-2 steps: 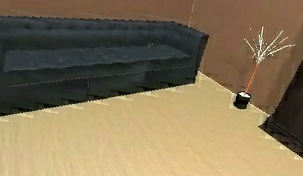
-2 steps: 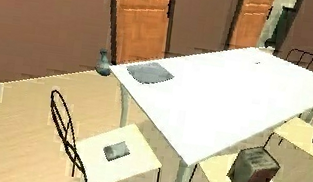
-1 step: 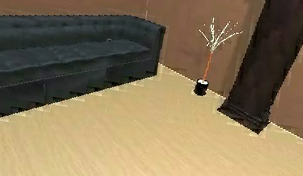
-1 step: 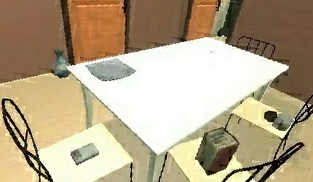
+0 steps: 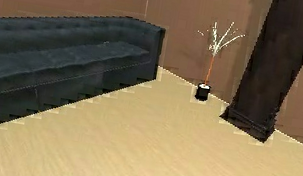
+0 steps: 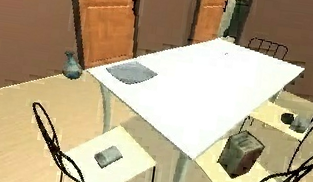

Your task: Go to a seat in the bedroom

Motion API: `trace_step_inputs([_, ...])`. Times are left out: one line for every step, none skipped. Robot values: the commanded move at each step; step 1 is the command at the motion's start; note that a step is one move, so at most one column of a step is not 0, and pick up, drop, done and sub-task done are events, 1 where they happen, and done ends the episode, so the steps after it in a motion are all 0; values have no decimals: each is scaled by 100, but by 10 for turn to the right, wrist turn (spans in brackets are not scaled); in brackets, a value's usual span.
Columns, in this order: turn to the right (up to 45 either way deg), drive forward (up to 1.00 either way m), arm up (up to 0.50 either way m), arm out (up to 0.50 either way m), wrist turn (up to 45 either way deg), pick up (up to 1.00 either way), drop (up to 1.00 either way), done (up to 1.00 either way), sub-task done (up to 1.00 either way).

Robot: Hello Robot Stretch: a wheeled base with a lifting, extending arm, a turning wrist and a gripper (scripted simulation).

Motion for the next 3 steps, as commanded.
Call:
trace_step_inputs([-150,0,0,0,0,0,0,0,0])
trace_step_inputs([0,35,0,0,0,0,0,0,0])
trace_step_inputs([450,0,0,0,0,0,0,0,0])
